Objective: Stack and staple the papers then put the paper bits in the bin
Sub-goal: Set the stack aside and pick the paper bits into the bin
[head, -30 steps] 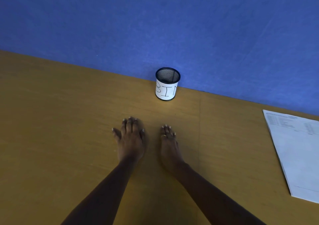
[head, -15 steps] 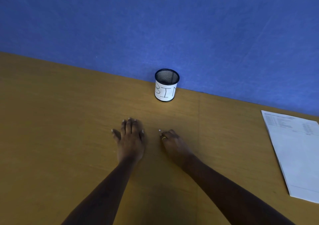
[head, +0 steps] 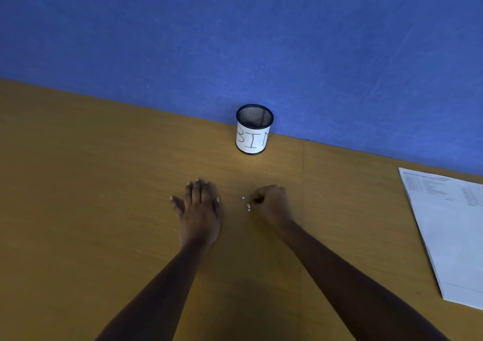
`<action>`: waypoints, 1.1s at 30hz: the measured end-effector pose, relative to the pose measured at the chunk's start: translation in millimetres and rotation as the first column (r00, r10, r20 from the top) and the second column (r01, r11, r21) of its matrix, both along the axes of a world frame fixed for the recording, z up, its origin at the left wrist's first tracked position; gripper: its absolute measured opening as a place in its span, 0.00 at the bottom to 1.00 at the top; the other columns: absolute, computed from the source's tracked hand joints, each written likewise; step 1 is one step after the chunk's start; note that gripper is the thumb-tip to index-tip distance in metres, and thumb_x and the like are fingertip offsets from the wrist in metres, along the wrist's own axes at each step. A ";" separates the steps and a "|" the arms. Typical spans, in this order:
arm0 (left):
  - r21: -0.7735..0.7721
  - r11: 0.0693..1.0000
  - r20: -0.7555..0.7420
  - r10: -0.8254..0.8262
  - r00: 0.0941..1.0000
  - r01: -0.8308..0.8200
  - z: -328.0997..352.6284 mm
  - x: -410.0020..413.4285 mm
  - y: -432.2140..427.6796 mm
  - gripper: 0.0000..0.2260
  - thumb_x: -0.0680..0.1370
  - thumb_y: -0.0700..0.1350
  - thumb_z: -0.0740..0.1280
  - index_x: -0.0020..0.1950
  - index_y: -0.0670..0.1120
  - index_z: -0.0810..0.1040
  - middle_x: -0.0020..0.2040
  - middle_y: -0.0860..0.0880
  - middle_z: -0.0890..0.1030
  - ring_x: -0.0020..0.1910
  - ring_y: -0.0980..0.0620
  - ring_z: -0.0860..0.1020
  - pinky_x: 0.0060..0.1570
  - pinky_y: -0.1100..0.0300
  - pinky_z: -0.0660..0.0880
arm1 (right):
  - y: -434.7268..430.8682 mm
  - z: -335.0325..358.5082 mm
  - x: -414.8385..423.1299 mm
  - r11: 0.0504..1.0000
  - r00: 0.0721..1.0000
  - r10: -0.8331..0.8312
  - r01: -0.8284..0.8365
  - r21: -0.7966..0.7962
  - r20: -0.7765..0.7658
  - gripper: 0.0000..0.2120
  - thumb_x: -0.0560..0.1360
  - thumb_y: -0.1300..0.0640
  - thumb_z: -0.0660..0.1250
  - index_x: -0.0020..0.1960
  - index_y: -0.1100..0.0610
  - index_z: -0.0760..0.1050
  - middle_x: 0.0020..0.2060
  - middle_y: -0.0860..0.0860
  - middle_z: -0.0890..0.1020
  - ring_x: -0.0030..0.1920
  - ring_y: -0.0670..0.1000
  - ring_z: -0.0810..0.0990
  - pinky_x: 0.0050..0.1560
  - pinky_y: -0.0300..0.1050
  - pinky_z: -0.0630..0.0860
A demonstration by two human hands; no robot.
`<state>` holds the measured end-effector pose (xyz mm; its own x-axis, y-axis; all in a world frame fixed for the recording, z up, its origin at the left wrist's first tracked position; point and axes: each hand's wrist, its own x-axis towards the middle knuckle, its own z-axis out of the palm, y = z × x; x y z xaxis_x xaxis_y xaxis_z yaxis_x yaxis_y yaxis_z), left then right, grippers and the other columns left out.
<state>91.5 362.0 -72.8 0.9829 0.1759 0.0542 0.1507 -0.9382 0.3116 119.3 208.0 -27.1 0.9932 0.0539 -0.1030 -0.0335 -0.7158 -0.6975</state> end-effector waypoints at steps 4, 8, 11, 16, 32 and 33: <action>0.016 1.000 0.014 -0.002 1.000 0.002 1.0 -0.9 0.1 0.36 0.72 0.57 0.34 0.74 0.43 0.59 0.75 0.45 0.60 0.76 0.46 0.55 0.70 0.39 0.48 | -11.8 5.2 8.5 0.877 0.922 -0.245 0.343 0.336 -0.301 0.05 0.66 0.66 0.71 0.41 0.61 0.83 0.32 0.50 0.82 0.30 0.43 0.75 0.29 0.26 0.71; 0.002 1.000 0.012 0.003 1.000 -0.003 0.1 -0.1 0.2 0.36 0.71 0.57 0.34 0.74 0.43 0.58 0.76 0.45 0.60 0.76 0.47 0.54 0.71 0.39 0.47 | -12.6 26.3 24.3 0.586 0.859 -0.194 0.489 0.647 -0.474 0.06 0.67 0.70 0.71 0.36 0.60 0.80 0.32 0.52 0.81 0.34 0.47 0.78 0.38 0.34 0.77; 0.012 1.000 0.011 0.007 1.000 -0.007 -2.3 0.8 -0.3 0.36 0.72 0.57 0.34 0.74 0.43 0.60 0.75 0.46 0.60 0.76 0.47 0.55 0.71 0.39 0.48 | -9.6 50.5 45.6 0.368 0.872 -0.156 0.486 0.792 -0.463 0.04 0.70 0.73 0.67 0.44 0.69 0.77 0.33 0.54 0.82 0.38 0.49 0.79 0.40 0.33 0.80; 0.011 1.000 0.012 0.009 1.000 -0.009 -2.3 1.3 -0.6 0.36 0.72 0.57 0.34 0.74 0.43 0.61 0.75 0.46 0.61 0.76 0.47 0.56 0.71 0.38 0.49 | -5.8 87.3 96.3 0.274 0.885 -0.201 0.462 0.844 -0.420 0.05 0.70 0.73 0.68 0.39 0.66 0.75 0.38 0.56 0.80 0.39 0.48 0.79 0.35 0.33 0.80; 0.021 1.000 0.005 0.006 1.000 -0.006 -1.7 1.0 -0.1 0.37 0.72 0.57 0.33 0.75 0.44 0.58 0.76 0.46 0.59 0.76 0.48 0.53 0.71 0.39 0.47 | 4.2 97.1 146.9 0.937 0.932 -0.321 0.288 0.199 0.165 0.08 0.68 0.72 0.67 0.42 0.64 0.83 0.43 0.58 0.84 0.43 0.50 0.80 0.50 0.44 0.80; 0.020 1.000 0.002 0.003 1.000 -0.003 -1.6 1.0 0.2 0.37 0.71 0.57 0.32 0.75 0.44 0.58 0.76 0.46 0.59 0.76 0.48 0.53 0.71 0.39 0.47 | 4.2 98.1 145.4 0.941 0.929 -0.318 0.285 0.180 0.190 0.08 0.68 0.72 0.67 0.42 0.63 0.83 0.43 0.58 0.84 0.41 0.49 0.79 0.48 0.42 0.79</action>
<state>92.5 362.1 -74.4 0.9822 0.1778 0.0599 0.1529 -0.9437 0.2933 264.6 212.2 71.1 0.9623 -0.2533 0.0989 -0.0708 -0.5846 -0.8082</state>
